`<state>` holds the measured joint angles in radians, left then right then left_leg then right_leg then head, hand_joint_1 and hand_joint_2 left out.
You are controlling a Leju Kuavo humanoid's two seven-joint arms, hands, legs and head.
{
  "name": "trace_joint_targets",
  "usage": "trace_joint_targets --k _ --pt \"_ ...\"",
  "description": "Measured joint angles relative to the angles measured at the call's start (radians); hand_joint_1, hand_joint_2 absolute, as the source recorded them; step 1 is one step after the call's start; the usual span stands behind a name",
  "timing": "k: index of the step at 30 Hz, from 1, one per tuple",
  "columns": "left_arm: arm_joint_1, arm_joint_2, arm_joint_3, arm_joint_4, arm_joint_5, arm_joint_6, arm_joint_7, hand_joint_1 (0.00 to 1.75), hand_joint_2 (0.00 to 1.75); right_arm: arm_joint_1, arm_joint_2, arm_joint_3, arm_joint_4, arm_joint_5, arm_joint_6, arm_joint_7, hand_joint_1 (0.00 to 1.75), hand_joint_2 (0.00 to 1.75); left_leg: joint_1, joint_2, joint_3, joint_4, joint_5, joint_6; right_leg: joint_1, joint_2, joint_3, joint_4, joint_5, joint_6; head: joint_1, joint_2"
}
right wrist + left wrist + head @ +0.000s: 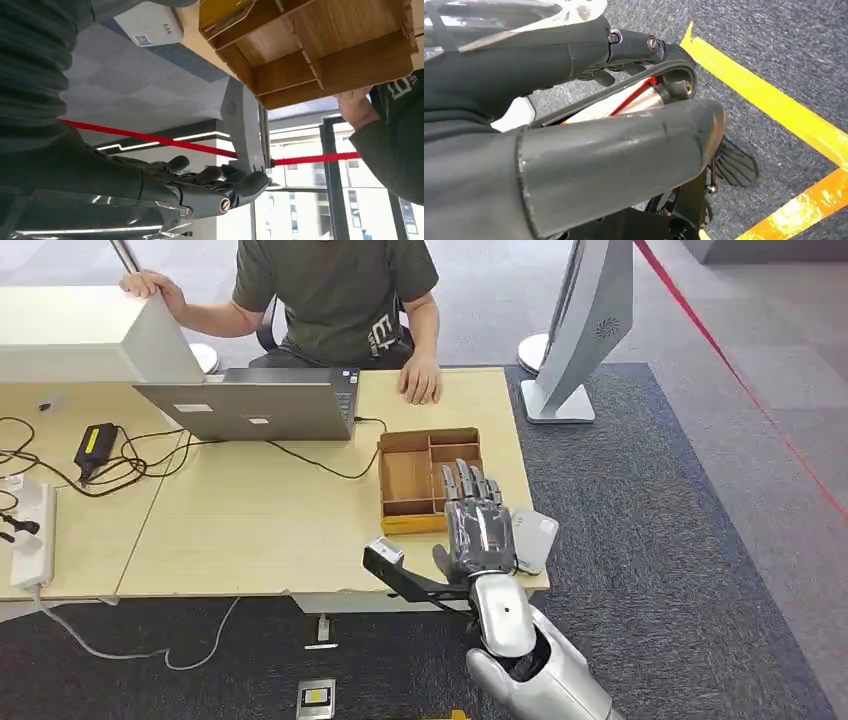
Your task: Pass the card to the sensor for recognition and then transmit it.
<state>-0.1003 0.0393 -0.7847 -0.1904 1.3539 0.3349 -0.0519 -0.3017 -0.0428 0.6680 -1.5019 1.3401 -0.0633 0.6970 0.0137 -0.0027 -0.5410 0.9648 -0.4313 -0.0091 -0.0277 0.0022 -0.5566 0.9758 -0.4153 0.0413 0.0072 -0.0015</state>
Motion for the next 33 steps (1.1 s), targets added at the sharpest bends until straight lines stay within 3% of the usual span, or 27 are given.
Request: trace_joint_targets --k 16,17,19,33 --pt "0.000 0.008 0.000 0.000 -0.032 -0.025 0.000 0.00 0.00 -0.003 0.018 -0.008 0.026 -0.019 -0.030 0.000 0.00 1.75 0.000 0.000 0.000 0.000 0.000 0.000 0.000 0.000 0.000 0.000 0.000 0.000 0.000 0.000" --pt "-0.001 0.011 0.000 0.000 -0.037 -0.032 0.003 0.00 0.00 -0.030 0.027 -0.006 0.074 -0.021 -0.084 0.000 0.00 1.75 0.000 0.000 0.000 0.000 0.000 0.000 0.000 0.000 0.000 0.000 0.000 0.000 0.000 0.000" --pt "-0.001 0.013 0.000 0.000 -0.036 -0.032 -0.003 0.00 0.00 -0.046 0.029 -0.006 0.105 -0.021 -0.106 -0.002 0.00 1.75 0.000 0.000 0.000 0.000 0.000 0.000 0.000 0.000 0.000 0.000 0.000 0.000 0.000 0.000" --pt "-0.001 0.016 0.000 0.000 -0.031 -0.034 0.010 0.00 0.00 -0.101 0.053 -0.006 0.330 -0.039 -0.108 -0.007 0.00 1.75 0.000 0.000 0.000 0.000 0.000 0.000 0.000 0.000 0.000 0.000 0.000 0.000 0.000 0.000"
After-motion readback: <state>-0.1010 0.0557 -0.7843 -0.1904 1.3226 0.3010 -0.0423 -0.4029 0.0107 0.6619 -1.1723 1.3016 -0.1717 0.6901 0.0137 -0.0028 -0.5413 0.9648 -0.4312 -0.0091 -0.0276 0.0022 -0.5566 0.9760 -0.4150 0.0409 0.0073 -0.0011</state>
